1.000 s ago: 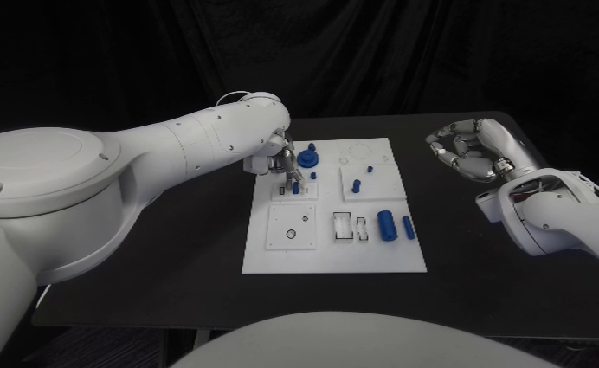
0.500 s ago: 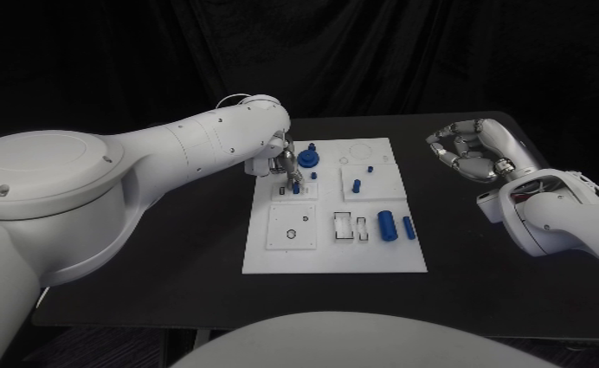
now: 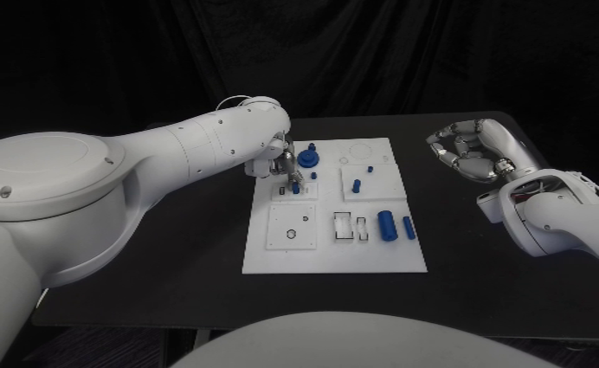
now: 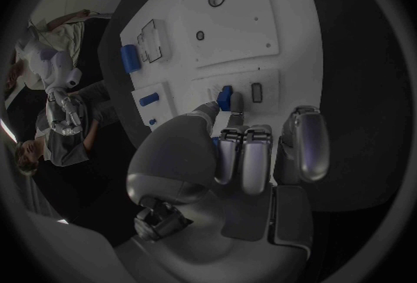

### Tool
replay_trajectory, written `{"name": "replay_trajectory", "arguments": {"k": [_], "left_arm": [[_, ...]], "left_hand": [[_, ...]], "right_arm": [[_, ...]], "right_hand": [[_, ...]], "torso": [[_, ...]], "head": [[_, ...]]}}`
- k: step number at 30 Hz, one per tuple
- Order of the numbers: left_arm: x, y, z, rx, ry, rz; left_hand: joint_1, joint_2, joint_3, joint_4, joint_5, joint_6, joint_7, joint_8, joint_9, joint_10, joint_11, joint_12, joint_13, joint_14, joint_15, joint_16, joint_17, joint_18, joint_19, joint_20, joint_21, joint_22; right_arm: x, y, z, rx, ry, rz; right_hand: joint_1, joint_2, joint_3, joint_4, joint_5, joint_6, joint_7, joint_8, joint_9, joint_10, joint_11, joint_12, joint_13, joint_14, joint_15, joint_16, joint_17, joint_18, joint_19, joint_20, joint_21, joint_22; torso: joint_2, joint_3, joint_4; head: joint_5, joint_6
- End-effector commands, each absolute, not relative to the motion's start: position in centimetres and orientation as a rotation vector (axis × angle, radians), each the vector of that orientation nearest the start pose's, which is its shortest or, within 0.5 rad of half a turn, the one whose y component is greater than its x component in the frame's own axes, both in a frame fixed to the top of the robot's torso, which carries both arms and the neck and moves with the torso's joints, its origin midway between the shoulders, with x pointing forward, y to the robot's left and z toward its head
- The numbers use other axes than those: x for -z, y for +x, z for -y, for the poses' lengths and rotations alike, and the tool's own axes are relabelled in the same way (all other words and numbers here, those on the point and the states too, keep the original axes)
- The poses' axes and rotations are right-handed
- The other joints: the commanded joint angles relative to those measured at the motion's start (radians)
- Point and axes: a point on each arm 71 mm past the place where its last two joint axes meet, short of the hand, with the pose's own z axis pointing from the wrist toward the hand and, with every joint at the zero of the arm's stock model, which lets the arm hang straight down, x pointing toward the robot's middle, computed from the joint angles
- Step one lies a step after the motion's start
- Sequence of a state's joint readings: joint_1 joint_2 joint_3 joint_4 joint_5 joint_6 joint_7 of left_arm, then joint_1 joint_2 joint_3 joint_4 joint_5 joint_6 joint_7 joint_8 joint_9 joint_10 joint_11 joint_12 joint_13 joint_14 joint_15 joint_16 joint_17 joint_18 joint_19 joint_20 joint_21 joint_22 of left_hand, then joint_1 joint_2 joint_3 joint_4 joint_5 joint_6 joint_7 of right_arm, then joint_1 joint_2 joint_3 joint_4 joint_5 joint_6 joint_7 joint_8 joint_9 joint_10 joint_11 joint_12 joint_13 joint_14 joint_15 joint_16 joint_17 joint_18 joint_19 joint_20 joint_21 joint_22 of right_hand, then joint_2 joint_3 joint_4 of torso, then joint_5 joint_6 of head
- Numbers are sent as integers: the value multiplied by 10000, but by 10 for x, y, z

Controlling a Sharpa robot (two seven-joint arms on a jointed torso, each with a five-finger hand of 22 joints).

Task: Assemble the parts on the task board

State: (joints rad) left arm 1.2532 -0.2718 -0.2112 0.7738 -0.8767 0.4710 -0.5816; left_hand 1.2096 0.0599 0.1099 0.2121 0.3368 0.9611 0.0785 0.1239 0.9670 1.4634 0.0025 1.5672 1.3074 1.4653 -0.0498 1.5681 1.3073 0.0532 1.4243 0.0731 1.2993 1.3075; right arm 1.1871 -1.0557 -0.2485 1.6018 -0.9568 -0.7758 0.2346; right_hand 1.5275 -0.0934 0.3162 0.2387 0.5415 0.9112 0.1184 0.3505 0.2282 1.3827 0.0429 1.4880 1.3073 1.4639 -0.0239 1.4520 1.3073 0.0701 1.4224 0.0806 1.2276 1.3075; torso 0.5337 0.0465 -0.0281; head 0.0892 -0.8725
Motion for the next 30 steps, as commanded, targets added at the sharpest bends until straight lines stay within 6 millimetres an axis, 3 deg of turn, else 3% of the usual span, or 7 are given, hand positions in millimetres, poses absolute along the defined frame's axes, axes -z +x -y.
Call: {"name": "replay_trajectory", "arguments": {"k": [1, 10, 19, 30], "left_arm": [[285, 551, -136, 1604, -1725, -26779], [286, 550, -134, 1633, -1650, -26833], [287, 549, -135, 1524, -1611, -26924], [287, 548, -135, 1499, -1609, -26927]], "left_hand": [[-36, -66, 59, -8, -55, -86, -3, 43, 17, 1074, 67, 36, 2634, 1055, 95, 27, 2635, 114, -74, -25, -36, 1780], [20, -68, 161, -71, -75, -42, -27, 70, 66, 1074, 53, 36, 2634, 1055, 88, 27, 2635, 110, -63, -24, -12, 1787], [248, -220, 767, -449, 251, 49, -105, 108, 223, 1074, -18, 36, 2634, 1055, 28, 27, 2635, 101, -27, -72, 56, 1804], [-158, -794, 2671, -1206, 741, 183, -163, 180, 589, 1074, -84, 36, 2634, 1055, -41, 27, 2635, 75, 39, -149, 174, 1835]], "right_arm": [[226, 432, 295, -7645, 3092, -14476], [226, 432, 295, -7632, 3119, -14532], [227, 432, 294, -7618, 3148, -14603], [227, 433, 294, -7597, 3169, -14645]], "right_hand": [[-69, 2, 7, 43, 40, -68, 28, 64, -10, -33, -6, -23, 447, 549, -17, -20, 1538, 77, -33, 6, 2, 1599], [-87, 9, 14, 54, 45, -83, 26, 62, -16, -33, -8, -22, 446, 552, -17, -13, 1543, 77, -30, 7, 5, 1600], [-92, 10, 18, 56, 46, -88, 25, 62, -18, -34, -9, -22, 444, 551, -18, -16, 1540, 82, -39, 7, -17, 1593], [-96, 15, 22, 58, 46, -87, 24, 65, -19, -44, -10, -27, 432, 544, -18, -31, 1526, 84, -43, 7, -28, 1590]], "torso": [[-1, 1, 2], [-4, 0, 2], [-3, 1, 2], [1, 3, 1]], "head": [[17, -1], [29, -1], [44, -1], [70, -1]]}}
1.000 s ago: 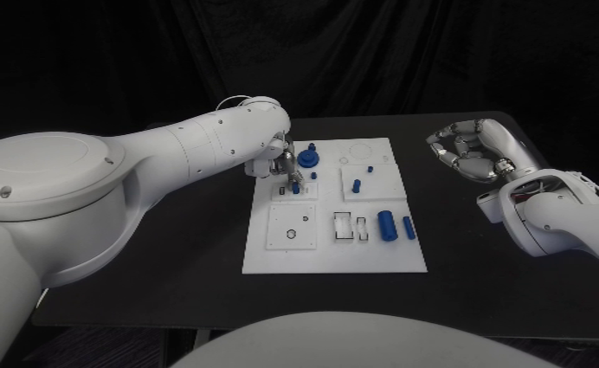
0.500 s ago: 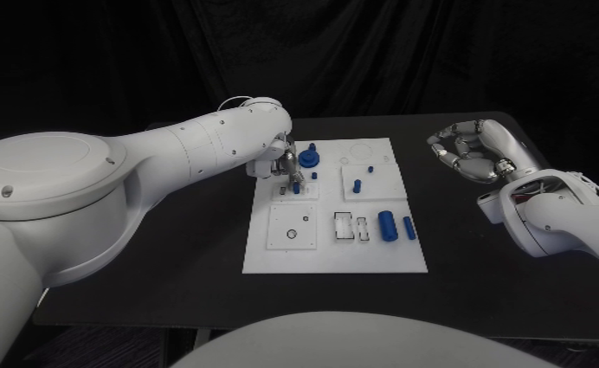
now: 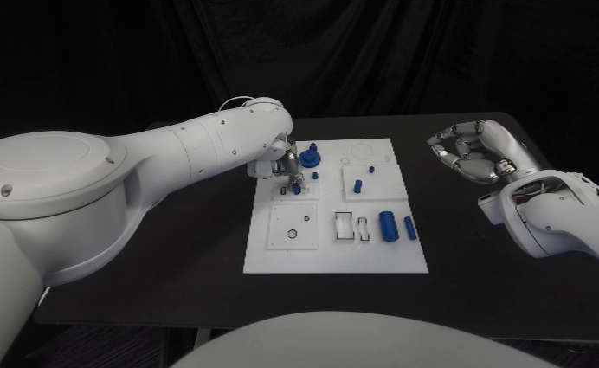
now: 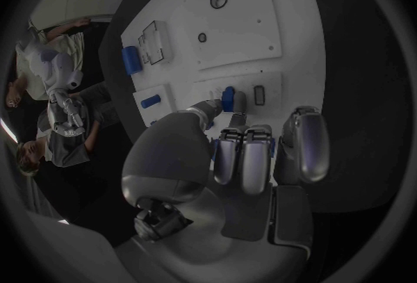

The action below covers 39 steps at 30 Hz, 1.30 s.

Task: Assemble the parts on the task board

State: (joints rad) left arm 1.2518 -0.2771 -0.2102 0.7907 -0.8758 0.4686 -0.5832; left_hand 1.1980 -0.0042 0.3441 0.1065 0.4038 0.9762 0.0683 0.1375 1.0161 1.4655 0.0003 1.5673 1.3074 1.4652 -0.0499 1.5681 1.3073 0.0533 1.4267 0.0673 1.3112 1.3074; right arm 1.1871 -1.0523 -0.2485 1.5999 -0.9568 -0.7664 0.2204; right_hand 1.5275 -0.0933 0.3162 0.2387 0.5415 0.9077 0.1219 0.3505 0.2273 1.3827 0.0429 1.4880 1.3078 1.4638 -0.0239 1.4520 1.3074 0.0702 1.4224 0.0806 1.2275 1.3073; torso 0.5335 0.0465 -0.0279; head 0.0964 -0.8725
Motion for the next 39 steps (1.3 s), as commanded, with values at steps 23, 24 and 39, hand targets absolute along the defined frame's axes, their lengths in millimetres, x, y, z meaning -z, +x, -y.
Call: {"name": "replay_trajectory", "arguments": {"k": [23, 24, 39], "left_arm": [[274, 537, -150, 2607, -2736, -23396], [272, 535, -152, 2649, -2729, -23081], [254, 514, -164, 2891, -2539, -20490]], "left_hand": [[-1279, -635, 2404, -1108, 20, 189, -247, 769, 1187, 1053, -250, 35, 2634, 1056, -220, 27, 2635, 18, 250, -247, 332, 1908], [-1369, -670, 2483, -1102, -277, 108, -263, 785, 1235, 1053, -262, 35, 2634, 1056, -253, 27, 2635, 22, 249, -265, 298, 1895], [-1561, -716, 2618, -910, -491, 181, -273, 810, 1218, 1053, -300, 35, 2634, 1056, -283, 27, 2635, 1, 329, -315, 383, 1922]], "right_arm": [[228, 433, 299, -7464, 3228, -14654], [228, 433, 299, -7459, 3229, -14650], [227, 432, 300, -7439, 3224, -14577]], "right_hand": [[-98, 25, 34, 58, 48, -42, -16, 76, -9, -70, -12, -38, 399, 527, -19, -69, 1491, 100, -77, 7, -105, 1570], [-98, 25, 34, 58, 48, -42, -16, 76, -9, -70, -12, -38, 399, 527, -19, -69, 1491, 100, -77, 7, -105, 1570], [-103, 15, 33, 57, 47, -42, -16, 79, -10, -75, -13, -39, 395, 522, -19, -77, 1484, 100, -77, 8, -105, 1570]], "torso": [[-3, 4, 1], [-3, 4, 3], [-14, -1, 26]], "head": [[-127, -1], [-131, -1], [-106, -1]]}}
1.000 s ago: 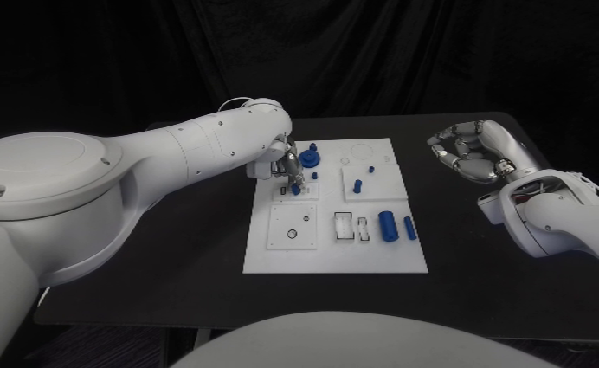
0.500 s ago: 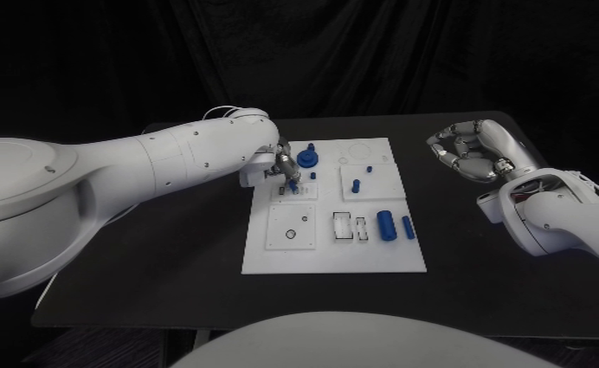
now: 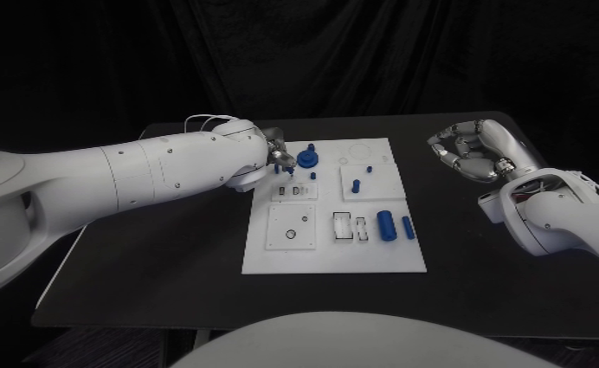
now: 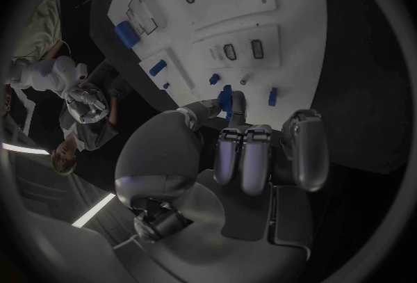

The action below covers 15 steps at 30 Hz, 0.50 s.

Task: Assemble the parts on the task board

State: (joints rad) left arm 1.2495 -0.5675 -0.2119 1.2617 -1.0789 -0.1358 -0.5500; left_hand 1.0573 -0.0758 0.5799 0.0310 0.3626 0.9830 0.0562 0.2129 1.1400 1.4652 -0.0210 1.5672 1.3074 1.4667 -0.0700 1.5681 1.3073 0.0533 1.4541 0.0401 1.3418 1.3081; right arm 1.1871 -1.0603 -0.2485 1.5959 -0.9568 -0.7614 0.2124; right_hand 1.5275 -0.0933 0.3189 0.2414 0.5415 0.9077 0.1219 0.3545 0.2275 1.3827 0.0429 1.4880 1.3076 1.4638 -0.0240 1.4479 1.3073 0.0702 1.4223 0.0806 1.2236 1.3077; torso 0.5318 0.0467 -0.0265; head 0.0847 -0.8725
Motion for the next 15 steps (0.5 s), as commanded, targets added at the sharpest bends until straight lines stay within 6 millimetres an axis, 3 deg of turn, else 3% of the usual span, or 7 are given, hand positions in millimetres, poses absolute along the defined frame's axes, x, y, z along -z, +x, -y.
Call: {"name": "replay_trajectory", "arguments": {"k": [1, 8, 15], "left_arm": [[255, 513, -164, 2903, -2557, -20409], [265, 501, -166, 3185, -2934, -19878], [276, 493, -167, 3277, -3041, -19928]], "left_hand": [[-167, -2, 265, -137, -92, 126, -156, 57, -25, 1056, -90, 36, 2634, 1041, -85, 27, 2635, -2, 62, -45, 86, 1918], [-131, -11, 360, -136, -15, 221, -195, 93, -27, 1056, -124, 36, 2634, 1041, -112, 27, 2635, -7, 84, -66, 104, 1925], [-185, -45, 384, -61, -58, 299, -208, 124, -28, 1056, -142, 36, 2634, 1041, -136, 27, 2635, -14, 105, -91, 123, 1932]], "right_arm": [[227, 432, 300, -7441, 3222, -14567], [226, 431, 301, -7435, 3218, -14491], [225, 430, 301, -7452, 3218, -14455]], "right_hand": [[-103, 15, 6, 30, 47, -42, -16, 39, -12, -75, -13, -39, 398, 522, -19, -36, 1484, 101, -77, 8, -65, 1566], [-103, 15, 6, 30, 47, -42, -16, 39, -12, -75, -13, -39, 398, 522, -19, -36, 1484, 101, -77, 8, -65, 1566], [-103, 15, 6, 30, 47, -42, -16, 39, -12, -75, -13, -39, 398, 522, -19, -36, 1484, 101, -77, 8, -65, 1566]], "torso": [[3, -2, 9], [-4, 0, 6], [22, 4, -29]], "head": [[7, -1], [-47, -1], [16, -1]]}}
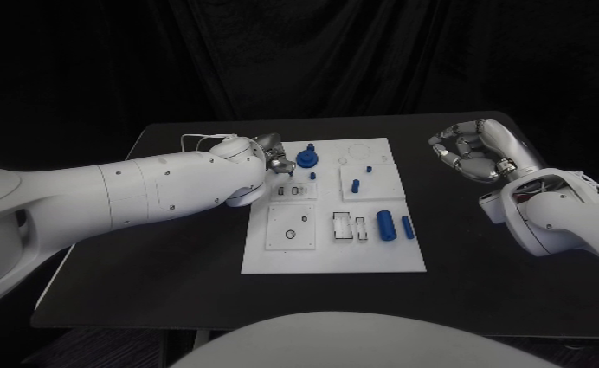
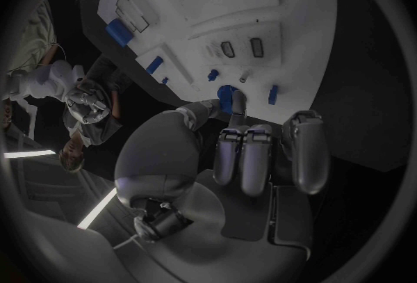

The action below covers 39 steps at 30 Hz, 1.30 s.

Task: Assemble the parts on the task board

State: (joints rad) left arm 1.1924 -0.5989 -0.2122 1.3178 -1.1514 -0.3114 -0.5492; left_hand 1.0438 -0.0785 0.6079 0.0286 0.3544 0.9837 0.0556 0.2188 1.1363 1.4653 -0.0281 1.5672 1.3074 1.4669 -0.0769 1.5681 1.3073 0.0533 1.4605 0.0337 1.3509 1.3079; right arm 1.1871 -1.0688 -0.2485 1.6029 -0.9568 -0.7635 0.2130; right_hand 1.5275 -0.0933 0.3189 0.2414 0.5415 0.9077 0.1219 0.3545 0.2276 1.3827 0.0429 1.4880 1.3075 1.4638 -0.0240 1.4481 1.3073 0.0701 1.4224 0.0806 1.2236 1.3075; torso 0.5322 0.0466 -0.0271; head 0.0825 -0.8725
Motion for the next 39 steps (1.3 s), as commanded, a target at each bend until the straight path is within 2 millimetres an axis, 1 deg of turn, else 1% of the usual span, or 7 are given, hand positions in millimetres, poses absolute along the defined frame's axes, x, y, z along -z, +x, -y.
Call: {"name": "replay_trajectory", "arguments": {"k": [1, 9, 20, 24, 27, 28, 39], "left_arm": [[277, 492, -167, 3281, -3044, -19967], [286, 483, -166, 3409, -3046, -20163], [295, 476, -164, 3497, -2959, -20442], [301, 473, -163, 3511, -2930, -20592], [304, 471, -162, 3521, -2910, -20671], [305, 471, -162, 3535, -2914, -20671], [310, 471, -162, 3575, -2954, -20614]], "left_hand": [[-60, -20, 103, -25, 11, 291, -202, 63, 6, 1055, -72, 36, 2634, 1039, -68, 27, 2635, -8, 29, -29, 5, 1925], [-82, -19, 104, 8, -21, 289, -203, 55, -2, 1055, -73, 36, 2634, 1039, -71, 27, 2635, -7, 28, -34, -5, 1922], [-112, -3, 106, 61, -63, 304, -205, 55, -10, 1055, -74, 36, 2634, 1039, -75, 27, 2635, -6, 27, -39, -15, 1920], [-128, 3, 104, 87, -83, 309, -206, 54, -14, 1055, -75, 36, 2634, 1039, -75, 27, 2635, -4, 23, -41, -26, 1917], [-149, 25, 99, 130, -102, 313, -203, 52, -19, 1055, -75, 36, 2634, 1039, -75, 27, 2635, -1, 15, -43, -47, 1911], [-165, 36, 82, 163, -60, 316, -202, 52, -20, 1055, -74, 36, 2634, 1039, -76, 27, 2635, -1, 16, -45, -49, 1911], [-171, 42, 64, 185, -9, 315, -203, 51, -21, 1055, -74, 36, 2634, 1039, -77, 27, 2635, 5, 4, -46, -79, 1902]], "right_arm": [[225, 430, 301, -7460, 3214, -14451], [225, 431, 300, -7481, 3199, -14438], [225, 431, 300, -7480, 3202, -14435], [225, 431, 300, -7486, 3199, -14437], [225, 431, 300, -7489, 3197, -14439], [225, 431, 300, -7490, 3197, -14440], [225, 431, 300, -7483, 3200, -14445]], "right_hand": [[-103, 15, 6, 30, 47, -42, -16, 39, -13, -75, -13, -39, 399, 522, -19, -38, 1484, 101, -78, 8, -65, 1567], [-112, 1, 8, 27, 51, -46, -17, 45, -15, -77, -14, -40, 399, 524, -20, -31, 1490, 101, -79, 8, -68, 1567], [-112, 1, 8, 27, 51, -46, -17, 45, -15, -77, -14, -40, 399, 524, -20, -31, 1490, 101, -79, 8, -68, 1567], [-112, 1, 8, 27, 51, -46, -17, 45, -15, -77, -14, -40, 399, 524, -20, -31, 1490, 101, -79, 8, -68, 1567], [-112, 1, 8, 27, 51, -46, -17, 45, -15, -77, -14, -40, 399, 524, -20, -31, 1490, 101, -79, 8, -68, 1567], [-112, 1, 8, 27, 51, -46, -17, 45, -15, -77, -14, -40, 399, 524, -20, -31, 1490, 101, -79, 8, -68, 1567], [-112, 1, 8, 27, 51, -46, -17, 45, -15, -77, -14, -40, 399, 524, -20, -31, 1490, 101, -79, 8, -68, 1567]], "torso": [[16, 7, -21], [17, -2, -11], [19, 0, -1], [16, 0, -15], [13, 3, -21], [14, 4, -20], [18, 0, -12]], "head": [[38, -1], [27, -1], [-18, -1], [-9, -1], [-9, -1], [-12, -1], [-24, -1]]}}
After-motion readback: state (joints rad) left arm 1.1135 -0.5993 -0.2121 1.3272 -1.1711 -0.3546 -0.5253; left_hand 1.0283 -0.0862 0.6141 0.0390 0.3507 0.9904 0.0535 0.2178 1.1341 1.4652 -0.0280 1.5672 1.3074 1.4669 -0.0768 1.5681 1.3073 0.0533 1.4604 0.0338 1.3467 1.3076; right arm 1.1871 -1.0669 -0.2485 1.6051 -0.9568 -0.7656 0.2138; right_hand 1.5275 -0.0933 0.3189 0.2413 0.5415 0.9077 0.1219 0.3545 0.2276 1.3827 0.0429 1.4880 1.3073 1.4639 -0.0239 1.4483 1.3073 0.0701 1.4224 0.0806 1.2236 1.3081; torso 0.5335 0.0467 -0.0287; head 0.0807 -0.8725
